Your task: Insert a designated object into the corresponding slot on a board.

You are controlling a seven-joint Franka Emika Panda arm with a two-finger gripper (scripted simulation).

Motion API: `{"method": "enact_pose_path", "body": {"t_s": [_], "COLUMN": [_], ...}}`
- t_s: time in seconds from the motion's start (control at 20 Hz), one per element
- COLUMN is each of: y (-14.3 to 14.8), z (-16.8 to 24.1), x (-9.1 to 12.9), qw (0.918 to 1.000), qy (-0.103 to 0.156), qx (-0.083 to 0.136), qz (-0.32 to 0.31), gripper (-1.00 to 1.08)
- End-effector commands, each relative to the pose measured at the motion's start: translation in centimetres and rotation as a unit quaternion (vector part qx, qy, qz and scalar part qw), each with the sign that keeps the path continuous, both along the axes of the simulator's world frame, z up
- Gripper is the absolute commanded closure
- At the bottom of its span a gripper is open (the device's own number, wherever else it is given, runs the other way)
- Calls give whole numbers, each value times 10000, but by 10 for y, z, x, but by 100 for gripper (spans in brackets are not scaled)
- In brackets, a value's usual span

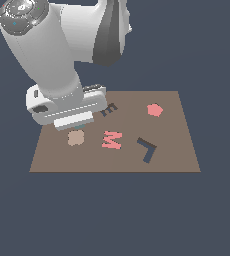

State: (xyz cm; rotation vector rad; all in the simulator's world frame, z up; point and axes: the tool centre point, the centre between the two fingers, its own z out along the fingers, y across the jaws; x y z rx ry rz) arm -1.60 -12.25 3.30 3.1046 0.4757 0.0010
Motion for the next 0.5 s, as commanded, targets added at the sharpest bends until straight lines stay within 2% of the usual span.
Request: {"method": "enact_pose_path", "body": {"t_s": [0.0, 0.2, 0.3, 0.45], "y": [7, 20, 27, 37], "z": [1, 2, 2, 3], "x": [4, 8, 9, 9], "qw": [9982, 9875, 9787, 9611], "qy": [-2, -4, -4, -5], "qx": [-1, -3, -4, -5], "qz": [608, 1574, 2052, 2760], "gripper": [108, 108, 108, 108]}}
